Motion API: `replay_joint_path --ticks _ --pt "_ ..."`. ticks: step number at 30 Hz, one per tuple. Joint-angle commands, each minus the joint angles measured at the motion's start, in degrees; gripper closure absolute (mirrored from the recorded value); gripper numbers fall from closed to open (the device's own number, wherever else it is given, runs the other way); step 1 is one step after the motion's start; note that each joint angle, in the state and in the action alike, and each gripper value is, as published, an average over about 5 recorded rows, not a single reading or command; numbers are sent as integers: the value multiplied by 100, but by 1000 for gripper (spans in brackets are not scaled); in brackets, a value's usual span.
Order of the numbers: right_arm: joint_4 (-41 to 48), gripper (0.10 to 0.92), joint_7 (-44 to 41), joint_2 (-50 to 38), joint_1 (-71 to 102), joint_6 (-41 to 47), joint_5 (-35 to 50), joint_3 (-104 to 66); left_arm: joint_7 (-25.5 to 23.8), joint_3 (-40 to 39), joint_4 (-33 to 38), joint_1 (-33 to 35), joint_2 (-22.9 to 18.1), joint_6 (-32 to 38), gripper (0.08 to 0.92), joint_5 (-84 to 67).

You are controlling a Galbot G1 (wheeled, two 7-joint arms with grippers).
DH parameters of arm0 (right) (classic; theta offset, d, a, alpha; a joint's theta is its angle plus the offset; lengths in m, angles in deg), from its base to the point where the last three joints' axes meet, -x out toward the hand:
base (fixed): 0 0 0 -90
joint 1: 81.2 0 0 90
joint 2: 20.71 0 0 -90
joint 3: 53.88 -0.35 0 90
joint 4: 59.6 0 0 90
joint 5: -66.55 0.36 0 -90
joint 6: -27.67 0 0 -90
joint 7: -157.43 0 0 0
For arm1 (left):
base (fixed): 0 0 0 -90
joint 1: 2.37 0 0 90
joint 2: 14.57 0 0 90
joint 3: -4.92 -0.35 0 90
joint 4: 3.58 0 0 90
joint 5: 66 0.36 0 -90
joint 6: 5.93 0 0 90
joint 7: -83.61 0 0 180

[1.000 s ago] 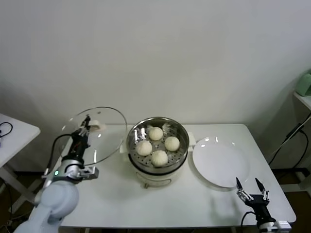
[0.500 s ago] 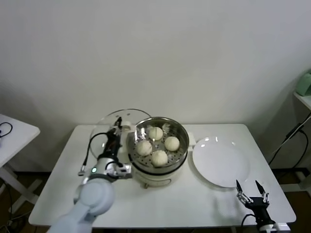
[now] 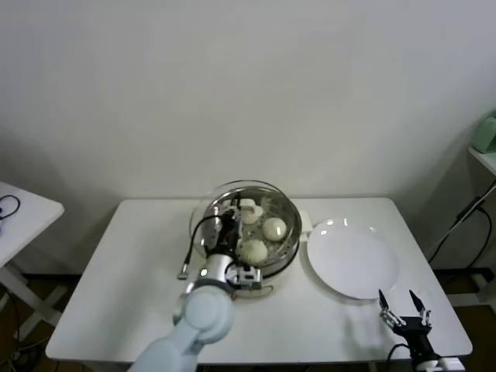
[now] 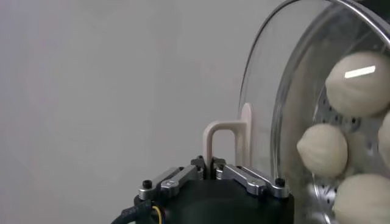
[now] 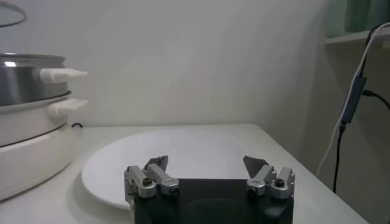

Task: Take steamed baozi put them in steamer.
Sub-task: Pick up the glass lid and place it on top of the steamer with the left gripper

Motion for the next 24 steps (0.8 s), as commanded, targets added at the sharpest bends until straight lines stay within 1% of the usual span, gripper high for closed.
replay_joint_path --ticks 1,9,16,24 --pt "62 203 -12 -7 16 -74 3 10 166 -391 -863 -437 -542 4 849 280" --pt "73 203 -20 -22 67 -133 11 -7 321 -270 -1201 -535 -573 65 849 191" --pt "72 203 -25 -35 83 -138 13 -29 324 -256 -1205 -438 -565 82 849 185" --pt "84 203 -29 -31 70 -143 20 -34 327 -206 -1233 -408 -438 139 849 196"
